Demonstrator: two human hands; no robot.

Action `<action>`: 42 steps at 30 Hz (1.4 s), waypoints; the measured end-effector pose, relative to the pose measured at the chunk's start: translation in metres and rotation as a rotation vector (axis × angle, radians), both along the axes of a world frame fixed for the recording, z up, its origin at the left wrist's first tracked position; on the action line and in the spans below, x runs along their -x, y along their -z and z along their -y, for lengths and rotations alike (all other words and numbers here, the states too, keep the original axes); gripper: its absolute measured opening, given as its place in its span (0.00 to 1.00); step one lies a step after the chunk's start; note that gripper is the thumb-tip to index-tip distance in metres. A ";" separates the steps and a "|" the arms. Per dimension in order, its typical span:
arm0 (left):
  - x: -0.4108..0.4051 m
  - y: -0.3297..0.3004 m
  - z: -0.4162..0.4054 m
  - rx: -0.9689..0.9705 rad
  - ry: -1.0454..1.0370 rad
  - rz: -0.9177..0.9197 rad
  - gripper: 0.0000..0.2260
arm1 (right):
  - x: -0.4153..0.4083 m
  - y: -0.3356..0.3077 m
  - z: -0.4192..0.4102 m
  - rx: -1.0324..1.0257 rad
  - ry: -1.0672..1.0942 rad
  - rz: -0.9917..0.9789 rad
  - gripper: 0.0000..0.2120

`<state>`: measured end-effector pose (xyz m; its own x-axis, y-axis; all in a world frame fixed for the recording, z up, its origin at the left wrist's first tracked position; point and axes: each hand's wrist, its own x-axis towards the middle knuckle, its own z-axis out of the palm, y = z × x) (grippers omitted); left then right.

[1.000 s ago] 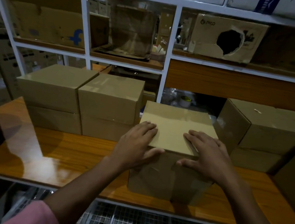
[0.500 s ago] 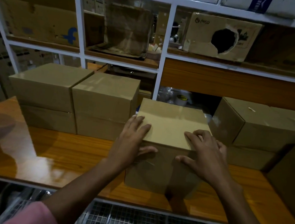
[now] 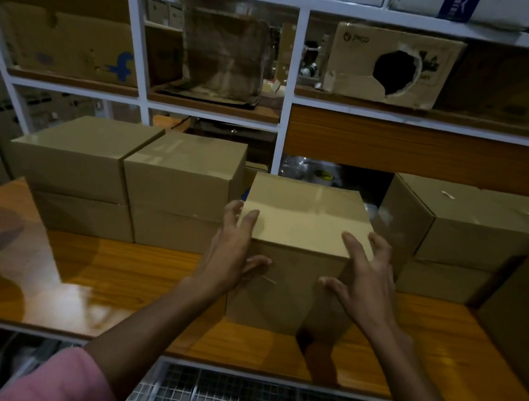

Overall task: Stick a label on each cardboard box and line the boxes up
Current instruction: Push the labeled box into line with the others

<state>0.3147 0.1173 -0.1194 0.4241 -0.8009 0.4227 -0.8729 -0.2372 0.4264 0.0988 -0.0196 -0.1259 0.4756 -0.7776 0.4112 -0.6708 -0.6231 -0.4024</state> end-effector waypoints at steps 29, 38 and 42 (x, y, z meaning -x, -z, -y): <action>-0.172 -0.023 0.051 -0.142 -0.162 0.287 0.30 | -0.121 -0.007 0.120 -0.102 -0.014 -0.040 0.43; -0.245 -0.042 0.052 -0.174 -0.281 0.172 0.30 | -0.143 -0.007 0.125 -0.100 -0.011 -0.019 0.43; -0.274 -0.047 0.053 -0.238 -0.344 0.107 0.28 | -0.146 -0.005 0.125 -0.088 -0.008 -0.014 0.44</action>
<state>0.5884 0.0644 -0.0724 0.6472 -0.7010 0.2994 -0.7621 -0.6030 0.2356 0.2447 -0.1449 -0.1208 0.4871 -0.8065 0.3351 -0.6716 -0.5913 -0.4465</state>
